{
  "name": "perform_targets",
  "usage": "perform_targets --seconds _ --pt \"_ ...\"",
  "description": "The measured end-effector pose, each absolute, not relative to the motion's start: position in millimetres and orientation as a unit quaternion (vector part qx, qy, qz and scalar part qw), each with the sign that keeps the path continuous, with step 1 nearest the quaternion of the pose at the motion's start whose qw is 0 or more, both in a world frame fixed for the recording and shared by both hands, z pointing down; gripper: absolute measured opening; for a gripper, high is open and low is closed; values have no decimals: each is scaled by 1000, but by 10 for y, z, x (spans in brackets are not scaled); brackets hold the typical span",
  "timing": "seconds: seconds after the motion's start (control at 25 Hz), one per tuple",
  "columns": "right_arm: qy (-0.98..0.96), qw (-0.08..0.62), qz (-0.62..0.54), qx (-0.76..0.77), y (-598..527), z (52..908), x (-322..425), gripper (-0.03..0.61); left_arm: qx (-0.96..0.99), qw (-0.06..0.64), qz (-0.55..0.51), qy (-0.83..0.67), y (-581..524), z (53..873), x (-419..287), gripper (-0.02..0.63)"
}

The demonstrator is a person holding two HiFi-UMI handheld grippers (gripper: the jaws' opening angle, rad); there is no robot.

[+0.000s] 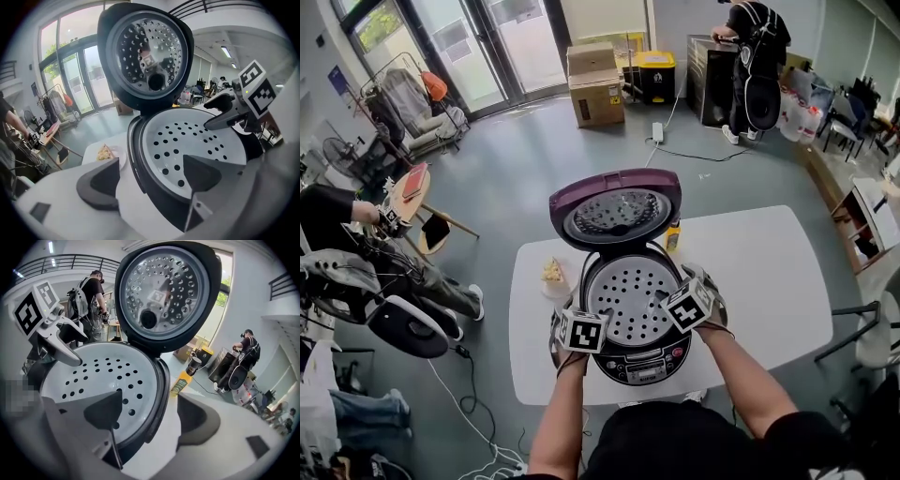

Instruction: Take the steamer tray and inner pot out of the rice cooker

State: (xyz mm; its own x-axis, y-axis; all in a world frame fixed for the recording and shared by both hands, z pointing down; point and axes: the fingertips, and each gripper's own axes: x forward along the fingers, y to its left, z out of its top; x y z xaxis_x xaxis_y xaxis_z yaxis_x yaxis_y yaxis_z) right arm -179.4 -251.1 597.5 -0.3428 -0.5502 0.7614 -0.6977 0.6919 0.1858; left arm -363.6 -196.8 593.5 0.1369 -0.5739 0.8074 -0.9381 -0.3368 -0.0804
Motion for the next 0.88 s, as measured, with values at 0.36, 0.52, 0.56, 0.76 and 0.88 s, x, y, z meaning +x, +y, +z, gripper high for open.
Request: perform_targets --seconds 0.36,0.52,0.56,0.76,0.88 --pt "-812 439 74 378 -2528 6097 -1743 268 712 219 407 -528 -1980 6047 -3654 354" --pt "-808 444 61 382 -2540 6109 -1758 222 725 192 415 -515 -1993 6026 -3596 334" --pt "-807 445 59 384 -2542 6112 -1759 207 726 185 418 -515 -1996 6020 -3584 317" --pt "-806 442 60 389 -2547 6095 -1763 183 722 172 415 -526 -2014 5990 -3605 250" --pt "-808 438 45 390 -2555 6045 -1785 175 718 166 417 -532 -2026 5971 -3625 225"
